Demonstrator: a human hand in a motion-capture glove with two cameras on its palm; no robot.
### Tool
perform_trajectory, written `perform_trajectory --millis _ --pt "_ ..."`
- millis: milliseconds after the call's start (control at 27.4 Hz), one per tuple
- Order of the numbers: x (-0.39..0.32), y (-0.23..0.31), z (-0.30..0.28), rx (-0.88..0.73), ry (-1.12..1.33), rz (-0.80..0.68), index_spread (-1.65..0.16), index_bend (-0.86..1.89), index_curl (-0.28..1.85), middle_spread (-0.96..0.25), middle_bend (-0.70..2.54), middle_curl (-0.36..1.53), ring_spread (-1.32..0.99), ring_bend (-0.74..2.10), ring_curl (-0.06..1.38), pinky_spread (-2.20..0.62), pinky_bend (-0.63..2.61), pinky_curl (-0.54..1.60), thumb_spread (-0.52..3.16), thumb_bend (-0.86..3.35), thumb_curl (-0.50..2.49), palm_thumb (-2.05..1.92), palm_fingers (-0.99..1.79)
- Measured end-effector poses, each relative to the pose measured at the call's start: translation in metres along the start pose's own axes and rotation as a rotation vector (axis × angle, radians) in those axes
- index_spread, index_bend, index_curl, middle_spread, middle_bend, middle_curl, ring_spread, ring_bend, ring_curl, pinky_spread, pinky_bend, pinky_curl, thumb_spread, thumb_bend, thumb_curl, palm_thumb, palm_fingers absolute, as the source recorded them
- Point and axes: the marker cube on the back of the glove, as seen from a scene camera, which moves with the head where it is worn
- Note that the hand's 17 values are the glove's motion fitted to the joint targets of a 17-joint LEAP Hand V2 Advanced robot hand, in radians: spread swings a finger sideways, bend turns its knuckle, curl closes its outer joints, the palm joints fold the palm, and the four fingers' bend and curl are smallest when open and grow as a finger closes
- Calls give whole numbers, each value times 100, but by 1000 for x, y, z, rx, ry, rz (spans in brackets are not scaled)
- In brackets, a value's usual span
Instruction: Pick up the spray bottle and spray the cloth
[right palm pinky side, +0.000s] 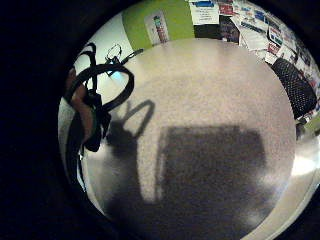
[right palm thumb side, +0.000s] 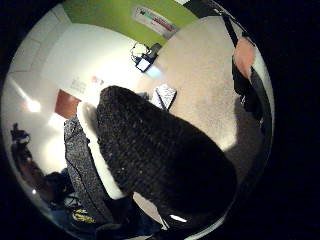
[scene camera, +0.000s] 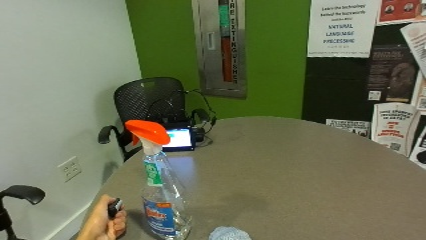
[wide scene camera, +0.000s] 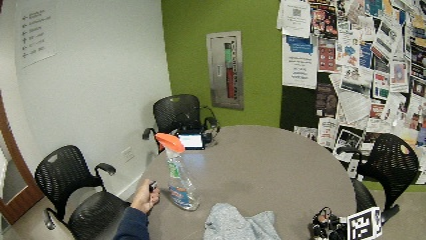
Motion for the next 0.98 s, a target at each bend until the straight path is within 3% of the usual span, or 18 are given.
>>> perform_trajectory --millis 657,985 --pt "-20 -17 -4 -5 23 -98 -20 15 38 -7 42 51 -12 60 48 -27 59 45 120 -2 22 2 125" --pt "-10 -5 -8 -4 13 -42 -20 15 38 -7 42 51 -12 60 48 -28 59 45 121 -1 22 3 125"
